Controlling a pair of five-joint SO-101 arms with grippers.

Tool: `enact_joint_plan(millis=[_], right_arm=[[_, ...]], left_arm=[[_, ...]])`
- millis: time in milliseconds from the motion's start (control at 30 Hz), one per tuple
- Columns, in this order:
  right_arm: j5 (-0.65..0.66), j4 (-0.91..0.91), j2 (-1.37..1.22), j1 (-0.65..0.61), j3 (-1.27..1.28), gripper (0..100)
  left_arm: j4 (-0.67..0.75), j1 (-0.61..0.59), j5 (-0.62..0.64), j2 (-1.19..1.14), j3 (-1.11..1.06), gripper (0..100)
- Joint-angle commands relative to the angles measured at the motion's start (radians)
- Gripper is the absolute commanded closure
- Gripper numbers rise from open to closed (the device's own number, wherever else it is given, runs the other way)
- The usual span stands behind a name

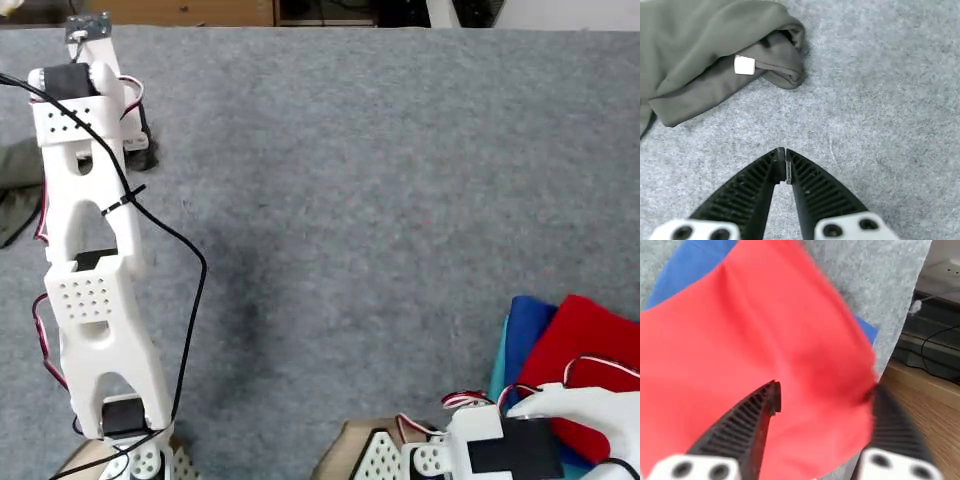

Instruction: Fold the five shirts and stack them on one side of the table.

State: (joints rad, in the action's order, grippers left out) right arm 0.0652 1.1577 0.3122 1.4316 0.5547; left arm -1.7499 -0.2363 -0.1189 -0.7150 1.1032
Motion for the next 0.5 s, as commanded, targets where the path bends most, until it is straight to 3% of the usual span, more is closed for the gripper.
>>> enact_joint_plan(millis=[0,233,467], right_arm=[[0.008,0.029,0.024,0.027,-0.010,45.0],[0.008,0.161,0.150,0.022,-0.077,55.3],[0.009,0.207,0.274,-0.087,-0.105,87.7]], left_arm=[[-0.009,-0.040,-0.006,0.022,0.049,98],[-0.009,-0.143,-0.009,0.088,0.109,98],[-0.009,-0.359,-0.057,0.213,0.107,98]])
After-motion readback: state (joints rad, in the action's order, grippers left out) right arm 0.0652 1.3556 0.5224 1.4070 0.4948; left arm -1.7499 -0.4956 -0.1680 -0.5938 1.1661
